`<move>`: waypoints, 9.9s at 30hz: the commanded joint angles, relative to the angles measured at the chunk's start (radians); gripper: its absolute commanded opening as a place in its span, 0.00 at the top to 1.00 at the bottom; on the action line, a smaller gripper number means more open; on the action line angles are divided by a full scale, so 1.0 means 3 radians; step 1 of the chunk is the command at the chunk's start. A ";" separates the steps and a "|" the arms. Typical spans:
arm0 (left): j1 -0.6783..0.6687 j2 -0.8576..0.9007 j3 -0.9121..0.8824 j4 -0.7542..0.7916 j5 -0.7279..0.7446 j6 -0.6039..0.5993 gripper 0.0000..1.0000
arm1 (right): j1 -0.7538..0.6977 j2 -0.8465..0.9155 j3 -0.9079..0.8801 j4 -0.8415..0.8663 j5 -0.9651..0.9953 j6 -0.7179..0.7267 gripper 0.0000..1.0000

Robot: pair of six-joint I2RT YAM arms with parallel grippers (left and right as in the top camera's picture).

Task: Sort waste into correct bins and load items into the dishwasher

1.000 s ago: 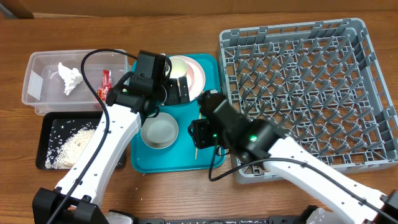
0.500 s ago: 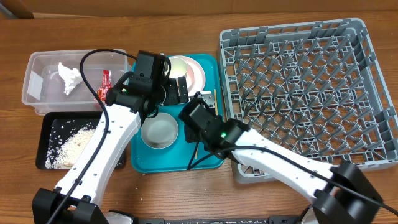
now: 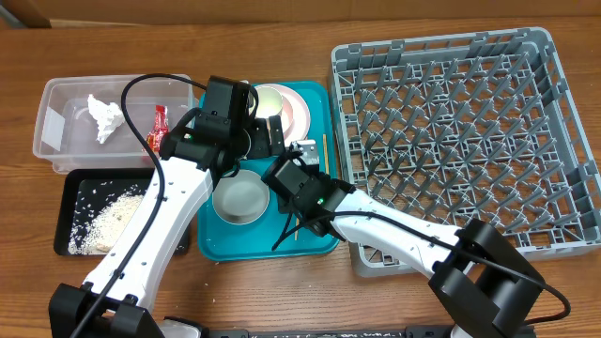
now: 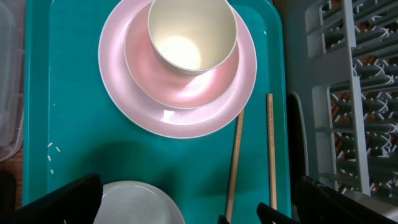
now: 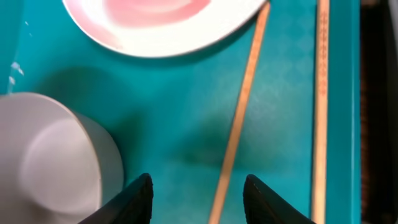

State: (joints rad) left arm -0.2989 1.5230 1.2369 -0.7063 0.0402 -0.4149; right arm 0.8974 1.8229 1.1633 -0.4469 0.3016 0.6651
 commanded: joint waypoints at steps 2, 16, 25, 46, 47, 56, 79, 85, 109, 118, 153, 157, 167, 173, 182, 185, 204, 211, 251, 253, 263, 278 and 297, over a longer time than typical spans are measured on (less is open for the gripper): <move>0.0008 0.0003 0.0050 0.0011 0.0003 0.0050 0.00 | 0.0009 0.0067 0.0052 0.0146 0.0079 0.0008 0.52; 0.0008 0.0003 0.0050 0.0011 0.0003 0.0051 0.00 | -0.0161 0.0247 0.0047 0.0151 0.0116 0.0392 0.51; 0.0008 0.0003 0.0050 0.0011 0.0003 0.0050 0.00 | -0.0197 0.0421 0.0046 0.0188 0.0098 0.0422 0.51; 0.0008 0.0003 0.0050 0.0011 0.0003 0.0050 0.00 | -0.0234 0.0477 -0.0004 0.0186 -0.0140 0.0678 0.69; 0.0008 0.0003 0.0050 0.0011 0.0003 0.0050 0.00 | -0.0234 0.0477 -0.0004 0.0186 -0.0145 0.0678 0.70; 0.0008 0.0003 0.0050 0.0011 0.0003 0.0051 0.00 | -0.0234 0.0477 -0.0004 0.0187 -0.0200 0.0678 0.68; 0.0369 -0.0005 0.0964 -0.0224 -0.0011 0.1118 0.00 | -0.0234 0.0477 -0.0004 0.0175 -0.0201 0.0678 0.68; 0.0450 -0.0005 0.1428 -0.0448 -0.0594 0.1460 0.00 | -0.0234 0.0477 -0.0004 0.0179 -0.0201 0.0678 0.54; 0.0450 0.0004 0.1428 -0.0450 -0.0682 0.1460 0.00 | -0.0154 0.0479 -0.0004 0.0256 -0.0195 0.0754 0.47; 0.0450 0.0004 0.1428 -0.0450 -0.0682 0.1460 0.00 | -0.0130 0.0558 -0.0004 0.0294 -0.0100 0.0754 0.73; 0.0450 0.0004 0.1428 -0.0450 -0.0682 0.1460 0.00 | -0.0192 -0.0647 0.0057 -0.0093 0.0118 -0.0460 0.96; 0.0450 0.0004 0.1428 -0.0450 -0.0682 0.1460 0.00 | -0.0300 -0.0848 0.0057 -0.0294 0.0225 -0.0830 0.96; 0.0450 0.0004 0.1428 -0.0450 -0.0682 0.1460 0.00 | -0.0894 -0.0933 0.0056 -0.1030 0.0674 -0.0848 0.96; 0.0450 0.0004 0.1428 -0.0450 -0.0682 0.1460 0.00 | -0.1202 -0.0923 0.0053 -0.1100 0.0432 -0.1129 0.96; 0.0450 0.0004 0.1428 -0.0450 -0.0682 0.1460 0.00 | -0.1397 -0.0917 0.0052 -0.1130 0.0285 -0.1211 0.80; 0.0450 0.0004 0.1428 -0.0450 -0.0682 0.1460 0.00 | -0.1410 -0.0917 0.0052 -0.1151 0.0284 -0.1209 0.78; 0.0450 0.0004 0.1428 -0.0450 -0.0682 0.1460 0.00 | -0.1403 -0.0917 0.0051 -0.0685 -0.2216 -0.1170 0.00; 0.0450 0.0004 0.1428 -0.0450 -0.0682 0.1460 0.00 | -0.1298 -0.0909 0.0050 -0.0473 -0.2406 -0.1041 0.17; 0.0450 0.0004 0.1428 -0.0450 -0.0682 0.1460 0.00 | -0.0253 0.0122 0.0047 -0.0069 0.0128 0.0154 0.49; 0.0450 0.0004 0.1428 -0.0450 -0.0682 0.1459 0.00 | -0.0253 0.0122 0.0047 -0.0075 0.0128 0.0154 0.49; 0.0450 0.0004 0.1428 -0.0451 -0.0680 0.1460 0.00 | -0.0384 0.0122 -0.0076 -0.0029 0.0125 0.0252 0.49; 0.0450 0.0004 0.1428 -0.0450 -0.0682 0.1460 0.00 | -0.0512 0.0131 -0.0173 0.0028 0.0122 0.0623 0.36; 0.0450 0.0005 0.1428 -0.0450 -0.0682 0.1460 0.00 | -0.0509 0.0178 -0.0173 0.0126 0.0098 0.0477 0.50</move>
State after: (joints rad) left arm -0.1677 1.5280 1.6520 -0.8425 -0.1547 0.0040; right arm 0.7525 1.8732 1.1179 -0.4118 0.3187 0.8131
